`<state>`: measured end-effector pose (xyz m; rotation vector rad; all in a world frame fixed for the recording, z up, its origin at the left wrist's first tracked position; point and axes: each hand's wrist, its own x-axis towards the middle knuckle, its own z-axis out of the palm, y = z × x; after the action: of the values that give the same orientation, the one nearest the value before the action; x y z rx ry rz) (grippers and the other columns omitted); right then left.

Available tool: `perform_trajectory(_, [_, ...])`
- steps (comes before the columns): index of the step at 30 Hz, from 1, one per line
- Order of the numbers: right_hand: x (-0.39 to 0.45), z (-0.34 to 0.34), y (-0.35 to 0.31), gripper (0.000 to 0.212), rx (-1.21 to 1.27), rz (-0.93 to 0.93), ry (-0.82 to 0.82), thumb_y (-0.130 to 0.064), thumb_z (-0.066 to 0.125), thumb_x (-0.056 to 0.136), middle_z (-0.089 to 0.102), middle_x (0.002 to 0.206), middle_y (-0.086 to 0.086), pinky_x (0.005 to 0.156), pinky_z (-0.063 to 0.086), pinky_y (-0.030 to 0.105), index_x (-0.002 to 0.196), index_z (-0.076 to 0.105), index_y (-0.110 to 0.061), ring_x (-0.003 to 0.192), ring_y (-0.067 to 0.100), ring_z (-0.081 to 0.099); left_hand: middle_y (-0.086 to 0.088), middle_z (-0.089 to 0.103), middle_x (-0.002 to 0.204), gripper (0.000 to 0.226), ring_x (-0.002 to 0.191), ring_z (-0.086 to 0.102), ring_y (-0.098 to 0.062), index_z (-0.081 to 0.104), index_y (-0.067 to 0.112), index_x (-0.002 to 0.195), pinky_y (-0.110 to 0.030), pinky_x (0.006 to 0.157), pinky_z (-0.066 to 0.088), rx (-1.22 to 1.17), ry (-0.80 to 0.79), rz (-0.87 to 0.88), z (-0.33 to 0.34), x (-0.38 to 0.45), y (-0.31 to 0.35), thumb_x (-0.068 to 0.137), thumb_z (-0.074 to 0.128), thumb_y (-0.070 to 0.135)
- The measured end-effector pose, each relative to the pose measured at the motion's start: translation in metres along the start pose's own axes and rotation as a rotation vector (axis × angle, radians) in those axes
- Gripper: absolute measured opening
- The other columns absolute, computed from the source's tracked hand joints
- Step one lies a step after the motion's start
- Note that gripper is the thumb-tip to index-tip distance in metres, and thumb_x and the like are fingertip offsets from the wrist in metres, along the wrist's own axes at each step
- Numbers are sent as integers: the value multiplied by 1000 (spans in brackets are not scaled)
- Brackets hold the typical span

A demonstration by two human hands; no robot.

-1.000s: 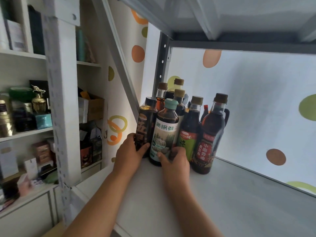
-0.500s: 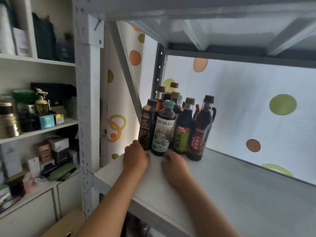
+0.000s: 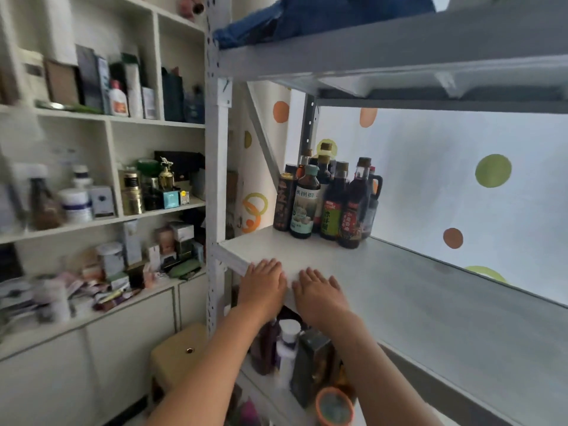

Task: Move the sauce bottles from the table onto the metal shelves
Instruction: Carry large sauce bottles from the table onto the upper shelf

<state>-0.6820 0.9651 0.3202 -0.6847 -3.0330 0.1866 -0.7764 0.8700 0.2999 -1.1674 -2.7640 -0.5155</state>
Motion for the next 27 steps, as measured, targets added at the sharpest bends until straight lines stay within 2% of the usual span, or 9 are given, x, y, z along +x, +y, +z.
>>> perform_trajectory(3, [-50,9,7,64,-159,-95,109,-26,32,103,1,166,6,124,6,43,158,2,-11,153,21,2,0,10,163,52,150,4,-16,16,13,154,-35,121,11,-68,34,-67,3,-44,18,106,16,32])
perform_trajectory(5, [-84,22,15,64,-181,-146,244,-25,31,102,2,166,8,124,4,43,157,4,-10,153,23,2,-1,13,162,52,150,6,-18,20,12,153,-38,122,14,15,51,-95,10,-78,29,106,17,33])
perform_trajectory(7, [-112,36,21,61,-131,-201,313,-23,29,101,2,166,8,124,-4,43,157,8,-11,153,22,-3,-2,6,163,53,150,0,-19,12,11,154,-39,122,10,115,44,-125,21,-115,38,106,17,33])
perform_trajectory(11, [-158,74,14,62,17,-345,236,-17,29,102,-7,166,4,119,-15,37,158,0,-14,151,17,-14,-3,-4,163,54,150,-7,-18,2,13,154,-38,123,6,187,61,-259,44,-194,43,106,21,29])
perform_trajectory(13, [-176,91,0,63,16,-431,172,-17,29,102,-10,165,6,120,-14,38,157,-1,-12,151,19,-15,-5,-3,163,56,150,-6,-20,2,11,154,-40,122,9,221,47,-311,46,-229,36,106,25,25])
perform_trajectory(16, [-203,107,-31,61,70,-534,127,-19,26,103,-7,166,8,123,-10,38,157,0,-9,152,19,-12,-6,-1,163,56,150,-5,-19,4,10,154,-38,123,6,256,66,-388,34,-281,22,105,28,22])
perform_trajectory(21, [-263,126,-100,63,108,-722,75,-18,32,102,-3,166,8,124,-7,39,157,2,-7,152,19,-9,-5,-1,163,52,150,-6,-18,4,11,155,-36,122,4,254,132,-544,2,-380,-2,107,20,25])
perform_trajectory(27, [-370,157,-220,59,164,-1018,53,-16,29,102,6,166,9,124,-3,38,157,8,-7,153,20,-2,-4,-4,163,65,150,-7,-17,2,11,155,-33,119,-1,277,202,-820,-31,-551,-40,99,35,7])
